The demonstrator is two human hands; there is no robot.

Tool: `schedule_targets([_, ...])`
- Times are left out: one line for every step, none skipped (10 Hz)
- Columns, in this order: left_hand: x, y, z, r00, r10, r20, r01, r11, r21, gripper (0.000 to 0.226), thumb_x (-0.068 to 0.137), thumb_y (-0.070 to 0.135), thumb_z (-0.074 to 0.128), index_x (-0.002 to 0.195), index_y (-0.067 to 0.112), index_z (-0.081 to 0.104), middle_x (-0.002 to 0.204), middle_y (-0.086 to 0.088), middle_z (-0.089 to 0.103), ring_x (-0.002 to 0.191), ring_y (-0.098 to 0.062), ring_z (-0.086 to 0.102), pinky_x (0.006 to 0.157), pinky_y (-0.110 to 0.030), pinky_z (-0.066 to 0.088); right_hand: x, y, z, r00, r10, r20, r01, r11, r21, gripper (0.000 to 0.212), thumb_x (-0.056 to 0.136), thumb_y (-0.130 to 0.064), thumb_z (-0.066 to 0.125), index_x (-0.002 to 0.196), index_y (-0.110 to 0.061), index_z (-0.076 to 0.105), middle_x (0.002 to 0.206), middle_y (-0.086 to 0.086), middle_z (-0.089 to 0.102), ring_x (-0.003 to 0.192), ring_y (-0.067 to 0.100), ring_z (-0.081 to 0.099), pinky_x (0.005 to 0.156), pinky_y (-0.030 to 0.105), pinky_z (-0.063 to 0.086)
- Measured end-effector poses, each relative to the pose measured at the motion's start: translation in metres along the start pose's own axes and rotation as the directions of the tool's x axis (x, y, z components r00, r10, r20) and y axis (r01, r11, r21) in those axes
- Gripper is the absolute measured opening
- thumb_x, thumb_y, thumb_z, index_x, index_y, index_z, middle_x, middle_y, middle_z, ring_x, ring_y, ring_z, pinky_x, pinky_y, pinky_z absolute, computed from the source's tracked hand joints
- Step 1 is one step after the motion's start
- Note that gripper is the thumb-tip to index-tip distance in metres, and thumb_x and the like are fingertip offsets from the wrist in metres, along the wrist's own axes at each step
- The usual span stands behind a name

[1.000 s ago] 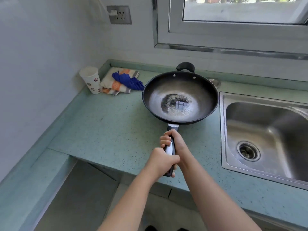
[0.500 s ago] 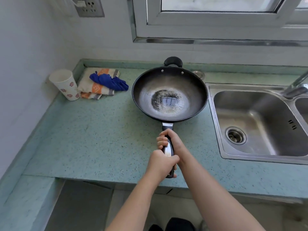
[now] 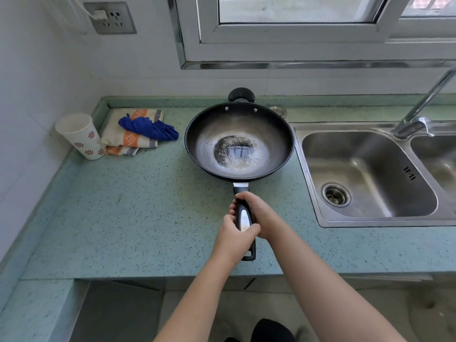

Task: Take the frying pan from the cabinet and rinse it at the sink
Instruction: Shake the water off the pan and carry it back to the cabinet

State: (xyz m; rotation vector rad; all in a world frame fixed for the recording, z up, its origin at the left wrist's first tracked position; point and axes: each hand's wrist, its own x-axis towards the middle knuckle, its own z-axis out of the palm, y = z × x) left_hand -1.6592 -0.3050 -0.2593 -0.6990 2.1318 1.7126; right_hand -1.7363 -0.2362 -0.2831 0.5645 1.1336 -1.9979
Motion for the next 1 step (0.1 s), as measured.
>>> schedule_targets([-0.0013,0.0057,-0.0067,0.975,0.117,-0.187,-0.095,0.988,0.122,0.039,0.082,0.036,0.061,0.108,0.017,0.041,0.091,0.007,0.056,0.082,-0.010,0.058,0.067,-0.027,0.048,-0.0073,-0.0035,0.0004,0.979,-0.152,-0.137,0.123,0.973,-0.197,0.016,0.090,-0.014,0.047,0.079,-0.004,0.053,0.064,0.006,0.051,0.036,0.010,0.052,0.038,0.017,0.045])
